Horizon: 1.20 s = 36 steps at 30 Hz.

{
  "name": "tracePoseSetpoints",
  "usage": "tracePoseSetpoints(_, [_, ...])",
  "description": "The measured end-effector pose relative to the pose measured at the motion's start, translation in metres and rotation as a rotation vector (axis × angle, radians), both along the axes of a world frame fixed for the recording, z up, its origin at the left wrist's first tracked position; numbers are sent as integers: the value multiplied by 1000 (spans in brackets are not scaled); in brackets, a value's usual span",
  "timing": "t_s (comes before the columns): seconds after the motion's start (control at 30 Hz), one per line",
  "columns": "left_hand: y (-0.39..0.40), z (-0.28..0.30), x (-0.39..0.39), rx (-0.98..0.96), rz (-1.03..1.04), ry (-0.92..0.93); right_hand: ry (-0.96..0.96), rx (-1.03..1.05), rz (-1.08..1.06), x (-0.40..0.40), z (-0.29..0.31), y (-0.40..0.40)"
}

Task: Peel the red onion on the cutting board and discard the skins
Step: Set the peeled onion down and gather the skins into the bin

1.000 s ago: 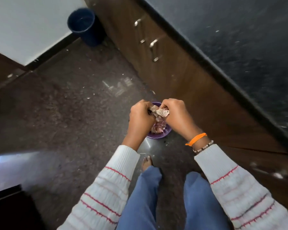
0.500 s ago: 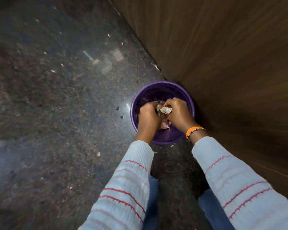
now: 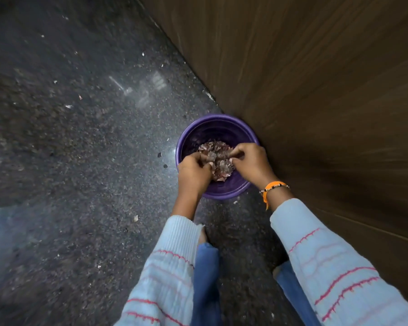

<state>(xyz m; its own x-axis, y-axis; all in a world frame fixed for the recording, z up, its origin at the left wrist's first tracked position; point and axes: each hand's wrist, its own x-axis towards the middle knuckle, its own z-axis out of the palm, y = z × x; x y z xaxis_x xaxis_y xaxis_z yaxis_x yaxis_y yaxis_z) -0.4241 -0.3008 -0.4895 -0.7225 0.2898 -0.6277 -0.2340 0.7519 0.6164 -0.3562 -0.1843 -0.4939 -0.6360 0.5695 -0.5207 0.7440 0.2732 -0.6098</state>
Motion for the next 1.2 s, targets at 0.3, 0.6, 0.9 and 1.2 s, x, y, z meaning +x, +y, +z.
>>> tracePoseSetpoints(0.3, [0, 243, 63, 325, 74, 71, 323, 71, -280, 58, 260, -25])
tracePoseSetpoints(0.6, [34, 427, 151, 527, -228, 89, 528, 198, -442, 176, 434, -6])
tracePoseSetpoints(0.9, [108, 486, 271, 601, -531, 67, 578, 217, -683, 322, 505, 45])
tracePoseSetpoints(1.2, [190, 493, 383, 592, -839, 113, 380, 570, -725, 451, 501, 106])
